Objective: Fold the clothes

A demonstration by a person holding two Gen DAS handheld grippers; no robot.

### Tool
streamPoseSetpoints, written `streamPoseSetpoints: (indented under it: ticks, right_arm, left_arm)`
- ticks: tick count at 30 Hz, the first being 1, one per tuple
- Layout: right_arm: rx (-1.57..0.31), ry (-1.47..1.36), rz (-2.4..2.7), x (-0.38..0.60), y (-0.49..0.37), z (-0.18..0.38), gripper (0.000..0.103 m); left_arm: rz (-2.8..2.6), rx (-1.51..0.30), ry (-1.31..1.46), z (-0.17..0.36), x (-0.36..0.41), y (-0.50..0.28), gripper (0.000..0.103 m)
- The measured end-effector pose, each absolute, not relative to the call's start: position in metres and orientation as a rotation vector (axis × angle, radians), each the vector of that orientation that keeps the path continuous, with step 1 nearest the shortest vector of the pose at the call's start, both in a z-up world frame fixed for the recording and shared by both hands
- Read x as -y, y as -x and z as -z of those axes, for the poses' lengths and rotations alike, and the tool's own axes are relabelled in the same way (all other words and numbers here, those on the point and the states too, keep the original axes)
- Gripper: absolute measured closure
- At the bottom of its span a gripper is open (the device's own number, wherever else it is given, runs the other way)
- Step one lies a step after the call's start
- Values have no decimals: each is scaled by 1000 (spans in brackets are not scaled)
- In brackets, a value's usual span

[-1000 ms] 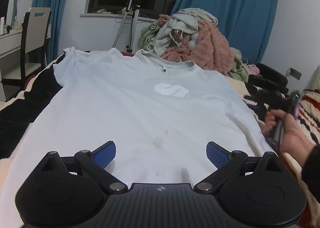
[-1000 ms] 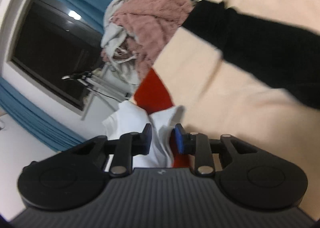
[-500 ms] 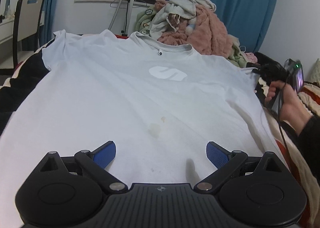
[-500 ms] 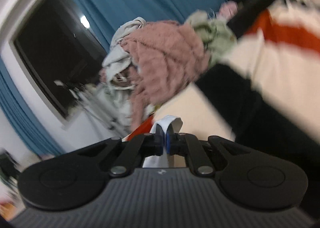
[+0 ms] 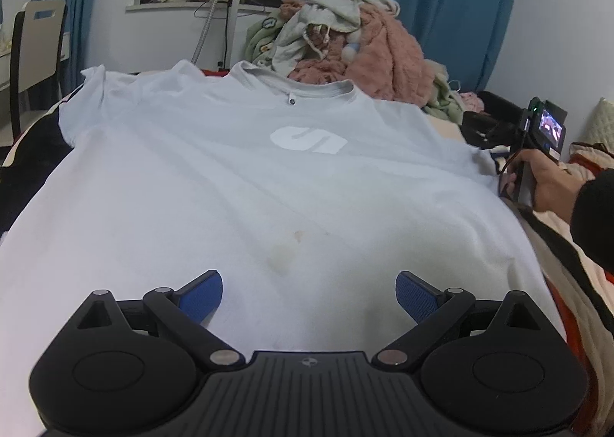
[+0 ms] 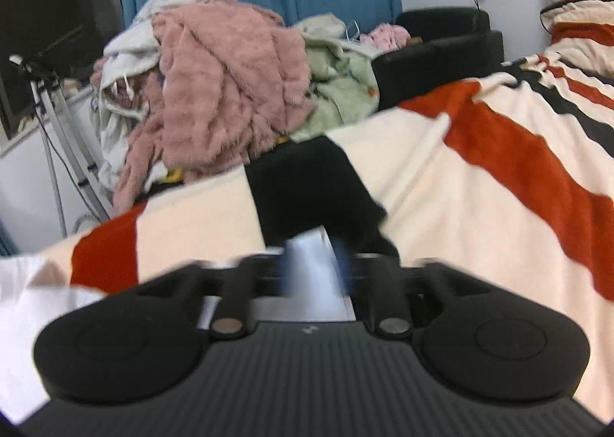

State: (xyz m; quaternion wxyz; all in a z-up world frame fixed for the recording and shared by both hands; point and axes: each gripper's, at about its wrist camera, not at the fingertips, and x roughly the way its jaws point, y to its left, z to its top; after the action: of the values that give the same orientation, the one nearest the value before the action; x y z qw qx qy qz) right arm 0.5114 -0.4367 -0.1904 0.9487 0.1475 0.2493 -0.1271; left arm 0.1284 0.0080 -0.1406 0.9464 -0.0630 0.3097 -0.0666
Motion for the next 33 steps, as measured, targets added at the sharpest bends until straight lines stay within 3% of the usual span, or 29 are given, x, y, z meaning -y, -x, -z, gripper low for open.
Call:
streamPoseSetpoints:
  ticks: [1,14,23,32,33]
  right_arm:
    - [-502,-274,266,431,-501,187,30]
    - [-394,-349,117,363,-266,82,31]
    - [-384,-443,-84,324,-78,75,28]
    - [-200,-430,-77,339,-20,68,28]
    - [-188,-432,-70,343,-19,68,27]
  left_arm:
    - [137,-621,126,139,-8,-127,5]
    - [200,-567,162,108,-8,-78,5]
    - [357,-619,177,105,20,-27,10]
    - [603,-632,65,116,105,8,26]
    - [640,-642,62,119,114,11,33]
